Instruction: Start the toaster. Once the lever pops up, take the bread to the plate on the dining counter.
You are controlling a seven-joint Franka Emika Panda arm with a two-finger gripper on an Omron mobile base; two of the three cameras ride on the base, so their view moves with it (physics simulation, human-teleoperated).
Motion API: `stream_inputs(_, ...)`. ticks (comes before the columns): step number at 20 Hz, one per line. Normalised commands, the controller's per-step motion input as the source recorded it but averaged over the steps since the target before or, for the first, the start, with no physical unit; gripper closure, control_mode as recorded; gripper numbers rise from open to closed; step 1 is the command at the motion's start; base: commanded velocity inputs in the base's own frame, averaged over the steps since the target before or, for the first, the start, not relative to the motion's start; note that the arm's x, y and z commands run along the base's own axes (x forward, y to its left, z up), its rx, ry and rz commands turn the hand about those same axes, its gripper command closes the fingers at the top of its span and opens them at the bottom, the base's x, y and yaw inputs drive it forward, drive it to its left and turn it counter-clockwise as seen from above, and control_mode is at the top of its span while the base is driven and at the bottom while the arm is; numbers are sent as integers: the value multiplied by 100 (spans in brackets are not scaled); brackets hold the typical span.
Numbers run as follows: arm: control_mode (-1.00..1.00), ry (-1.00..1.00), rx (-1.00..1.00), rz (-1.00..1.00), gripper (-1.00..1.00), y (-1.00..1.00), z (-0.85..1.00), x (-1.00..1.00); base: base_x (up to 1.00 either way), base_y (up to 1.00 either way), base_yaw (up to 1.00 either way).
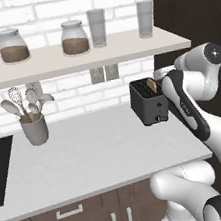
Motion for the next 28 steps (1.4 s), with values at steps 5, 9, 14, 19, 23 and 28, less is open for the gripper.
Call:
stream_inputs(5, -100, 0, 0, 0, -100, 0, 0, 0, 0, 0, 0)
stream_inputs(9, -100, 0, 0, 0, -100, 0, 0, 0, 0, 0, 0)
stream_inputs(14, -100, 0, 0, 0, -100, 0, 0, 0, 0, 0, 0)
stream_inputs(19, -100, 0, 0, 0, -100, 0, 0, 0, 0, 0, 0)
stream_inputs(23, -100, 0, 0, 0, -100, 0, 0, 0, 0, 0, 0)
stream_inputs(28, -100, 0, 0, 0, -100, 0, 0, 0, 0, 0, 0)
